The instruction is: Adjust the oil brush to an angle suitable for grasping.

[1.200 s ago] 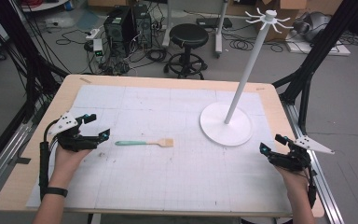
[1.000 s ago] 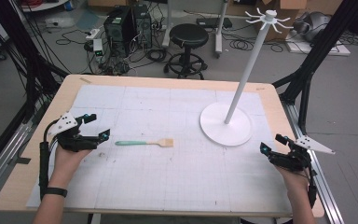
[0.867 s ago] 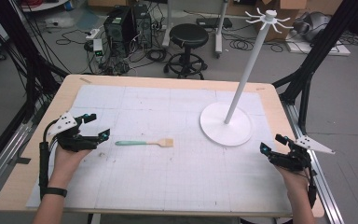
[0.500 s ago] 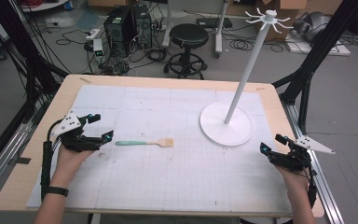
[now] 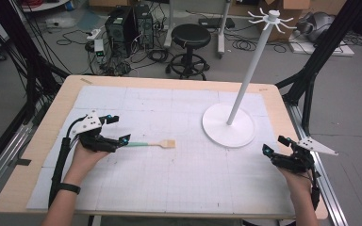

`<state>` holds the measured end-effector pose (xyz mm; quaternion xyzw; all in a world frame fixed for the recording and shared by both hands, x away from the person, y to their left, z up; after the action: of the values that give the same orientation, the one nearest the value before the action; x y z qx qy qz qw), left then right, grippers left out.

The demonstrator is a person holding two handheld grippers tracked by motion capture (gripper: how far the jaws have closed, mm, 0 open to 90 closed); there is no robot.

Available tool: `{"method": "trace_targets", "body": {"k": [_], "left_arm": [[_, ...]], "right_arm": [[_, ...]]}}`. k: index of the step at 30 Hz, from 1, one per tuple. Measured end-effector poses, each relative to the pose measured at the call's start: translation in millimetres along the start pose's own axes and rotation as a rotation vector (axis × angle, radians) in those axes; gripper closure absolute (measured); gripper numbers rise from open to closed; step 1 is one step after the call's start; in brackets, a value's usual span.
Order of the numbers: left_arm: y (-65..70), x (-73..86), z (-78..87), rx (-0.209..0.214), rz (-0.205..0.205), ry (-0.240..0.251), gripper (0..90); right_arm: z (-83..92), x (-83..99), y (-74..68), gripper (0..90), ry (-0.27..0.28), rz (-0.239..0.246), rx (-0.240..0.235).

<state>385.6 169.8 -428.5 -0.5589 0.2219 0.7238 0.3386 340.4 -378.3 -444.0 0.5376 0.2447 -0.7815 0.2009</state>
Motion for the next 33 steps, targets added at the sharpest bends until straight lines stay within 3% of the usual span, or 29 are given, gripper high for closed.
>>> {"method": "trace_targets", "body": {"k": [8,21,29,33], "left_arm": [[12.9,-4.7,-21.8,0.044,-0.028,-0.038,13.8],[24.4,8.2,-57.1,0.077,-0.071,-0.170,13.5],[30.7,20.9,-69.1,0.100,-0.084,-0.255,23.9],[32.1,24.4,-71.6,0.110,-0.102,-0.274,34.2]], "right_arm": [[-1.2,0.2,-0.1,15.4,-0.005,0.002,-0.001],[-2.1,0.4,1.1,15.4,-0.007,-0.001,-0.003],[-2.0,0.1,0.6,15.4,-0.004,-0.005,-0.008],[-2.4,0.1,1.4,15.4,-0.002,-0.004,-0.007]]}}
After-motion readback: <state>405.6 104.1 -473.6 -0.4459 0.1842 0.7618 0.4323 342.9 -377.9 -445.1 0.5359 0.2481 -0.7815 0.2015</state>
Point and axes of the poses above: each handheld gripper's, and its own axes: z roughly backward along the jaws, x roughly out of its underside, y roughly to its right, the point moved 6 cm from there along -z, roughly forward along the jaws, and after that the axes turned 7 degrees about -x, right-handed, at the moved point
